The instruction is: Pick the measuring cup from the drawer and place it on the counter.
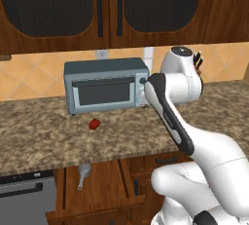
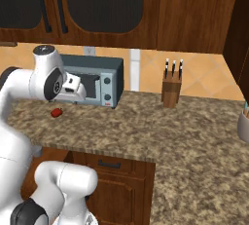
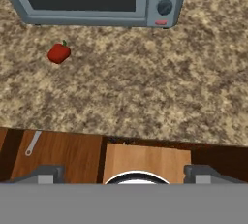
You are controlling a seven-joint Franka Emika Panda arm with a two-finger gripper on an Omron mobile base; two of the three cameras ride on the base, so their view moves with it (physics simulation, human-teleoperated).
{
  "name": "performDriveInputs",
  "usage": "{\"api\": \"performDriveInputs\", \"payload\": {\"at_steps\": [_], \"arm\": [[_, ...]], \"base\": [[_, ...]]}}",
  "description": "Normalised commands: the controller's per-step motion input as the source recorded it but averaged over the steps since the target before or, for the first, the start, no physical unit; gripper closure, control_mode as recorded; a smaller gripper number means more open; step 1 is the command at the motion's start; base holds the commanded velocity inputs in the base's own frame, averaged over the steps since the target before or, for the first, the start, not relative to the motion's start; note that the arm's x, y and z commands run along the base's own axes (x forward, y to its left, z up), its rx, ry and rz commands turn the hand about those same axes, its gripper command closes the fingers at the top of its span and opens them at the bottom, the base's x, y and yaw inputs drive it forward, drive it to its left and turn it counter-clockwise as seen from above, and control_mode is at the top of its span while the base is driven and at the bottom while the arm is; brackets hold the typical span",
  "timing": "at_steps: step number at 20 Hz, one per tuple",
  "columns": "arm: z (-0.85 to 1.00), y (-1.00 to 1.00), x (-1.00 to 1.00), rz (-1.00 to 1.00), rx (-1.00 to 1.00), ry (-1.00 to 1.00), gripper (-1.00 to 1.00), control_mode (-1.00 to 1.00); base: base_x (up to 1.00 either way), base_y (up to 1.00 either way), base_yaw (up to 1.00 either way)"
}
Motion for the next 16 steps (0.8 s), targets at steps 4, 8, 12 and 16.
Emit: {"api": "performDriveInputs", "payload": {"at_steps": [4, 8, 12, 16], "arm": [[-0.29, 0.65, -0.24, -0.01, 0.00, -0.03, -1.00, -1.00], [-0.27, 0.56, -0.28, 0.00, 0.00, 0.00, -1.00, -1.00], [-0.32, 0.63, -0.21, 0.00, 0.00, 0.00, -1.00, -1.00], [-0.41, 0.67, -0.10, 0.00, 0.00, 0.00, -1.00, -1.00]], "base": [[0.00, 0.00, 0.00], [0.00, 0.00, 0.00], [0.00, 0.00, 0.00], [0.00, 0.00, 0.00]]}}
